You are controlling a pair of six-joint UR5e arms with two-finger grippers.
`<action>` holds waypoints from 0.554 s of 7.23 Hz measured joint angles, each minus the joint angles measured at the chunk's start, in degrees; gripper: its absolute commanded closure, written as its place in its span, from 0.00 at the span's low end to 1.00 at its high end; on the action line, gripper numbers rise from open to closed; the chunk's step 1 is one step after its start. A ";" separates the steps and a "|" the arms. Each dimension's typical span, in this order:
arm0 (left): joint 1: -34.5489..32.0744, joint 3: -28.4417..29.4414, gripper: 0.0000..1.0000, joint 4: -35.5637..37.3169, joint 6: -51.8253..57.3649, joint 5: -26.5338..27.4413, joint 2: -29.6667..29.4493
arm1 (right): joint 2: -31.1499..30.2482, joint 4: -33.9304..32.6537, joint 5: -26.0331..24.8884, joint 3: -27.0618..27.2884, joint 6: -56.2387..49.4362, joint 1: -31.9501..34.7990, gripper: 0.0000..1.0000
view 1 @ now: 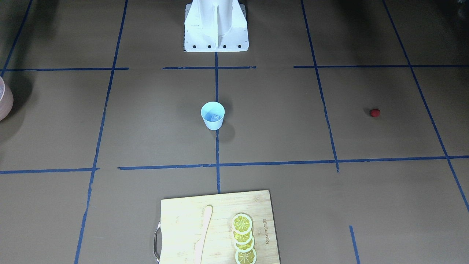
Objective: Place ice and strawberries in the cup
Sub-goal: 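Lower the right gripper into the pink bowl and grasp an ice cube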
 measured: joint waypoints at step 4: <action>-0.01 -0.54 0.00 0.06 0.00 0.00 0.06 | 0.45 0.00 -0.78 -0.89 0.06 -0.63 0.41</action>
